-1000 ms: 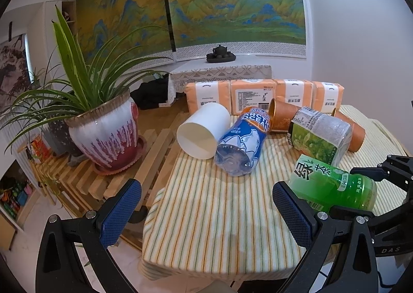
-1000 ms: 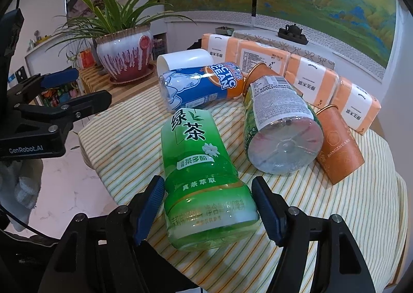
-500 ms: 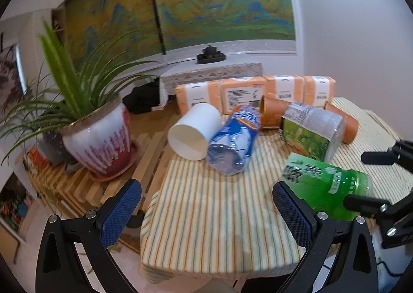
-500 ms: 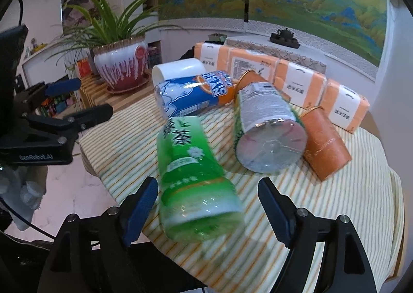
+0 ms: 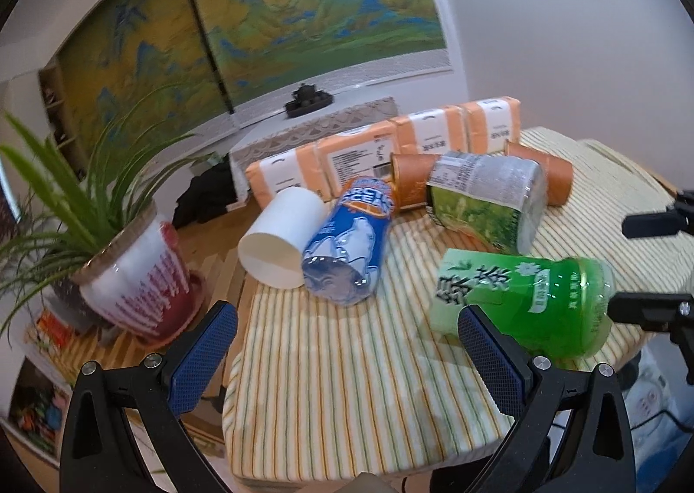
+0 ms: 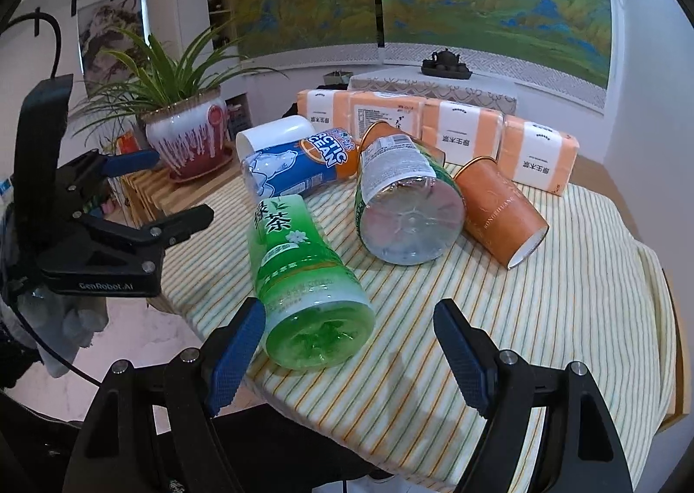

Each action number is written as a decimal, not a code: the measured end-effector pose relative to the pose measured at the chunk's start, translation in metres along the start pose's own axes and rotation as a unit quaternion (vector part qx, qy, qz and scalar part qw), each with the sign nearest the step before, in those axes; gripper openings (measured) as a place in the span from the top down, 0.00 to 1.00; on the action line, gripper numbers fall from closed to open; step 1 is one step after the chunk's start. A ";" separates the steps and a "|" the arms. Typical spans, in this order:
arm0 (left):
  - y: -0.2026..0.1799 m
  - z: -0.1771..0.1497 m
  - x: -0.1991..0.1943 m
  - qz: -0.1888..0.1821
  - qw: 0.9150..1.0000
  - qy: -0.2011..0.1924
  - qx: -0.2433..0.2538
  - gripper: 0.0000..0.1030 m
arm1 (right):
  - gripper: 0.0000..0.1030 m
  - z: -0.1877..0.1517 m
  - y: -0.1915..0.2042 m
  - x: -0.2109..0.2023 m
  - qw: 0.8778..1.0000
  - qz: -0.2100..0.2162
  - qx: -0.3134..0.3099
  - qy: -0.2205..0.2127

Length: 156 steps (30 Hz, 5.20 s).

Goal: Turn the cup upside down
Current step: 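Lower the green bottle onto the cloth and open the right gripper, then roll the left gripper and close it around the green bottle's body, then rotate the green bottle cap-up with the left gripper and set it down, then open the left gripper and pull it back from the standing bottle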

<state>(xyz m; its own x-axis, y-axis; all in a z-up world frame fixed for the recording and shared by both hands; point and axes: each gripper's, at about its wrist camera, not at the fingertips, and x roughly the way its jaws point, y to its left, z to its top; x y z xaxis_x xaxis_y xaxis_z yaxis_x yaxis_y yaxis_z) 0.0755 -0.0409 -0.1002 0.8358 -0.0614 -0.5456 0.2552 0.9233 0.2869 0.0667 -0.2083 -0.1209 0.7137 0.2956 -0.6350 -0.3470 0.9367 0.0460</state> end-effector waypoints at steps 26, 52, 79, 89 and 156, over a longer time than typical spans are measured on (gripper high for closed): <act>-0.106 -0.011 -0.019 -0.127 0.863 -0.077 0.483 0.00 | 0.26 -0.042 -0.030 -0.043 0.996 -0.018 0.089 -0.013; -0.134 0.016 0.007 -0.265 0.846 0.030 0.461 0.27 | 0.26 -0.064 -0.068 -0.051 0.985 -0.014 0.171 -0.015; 0.027 0.054 0.007 -0.361 0.926 -0.052 -0.100 0.27 | 0.26 -0.042 -0.030 -0.048 0.989 -0.016 0.142 -0.026; 0.048 0.028 0.017 -0.368 0.918 -0.049 -0.139 0.27 | 0.26 -0.032 -0.016 -0.044 0.991 -0.012 0.130 -0.024; 0.067 -0.009 -0.131 -0.024 0.980 -0.116 -0.163 0.01 | 0.12 -0.008 0.035 -0.099 0.963 -0.150 0.127 -0.183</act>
<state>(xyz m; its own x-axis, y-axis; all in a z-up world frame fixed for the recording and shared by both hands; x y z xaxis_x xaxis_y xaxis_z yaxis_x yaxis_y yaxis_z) -0.0214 0.0323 -0.0162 0.9246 -0.1572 -0.3471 0.1598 0.9869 -0.0211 -0.0212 -0.2067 -0.0625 0.9414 0.0073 -0.3372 0.0350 0.9922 0.1192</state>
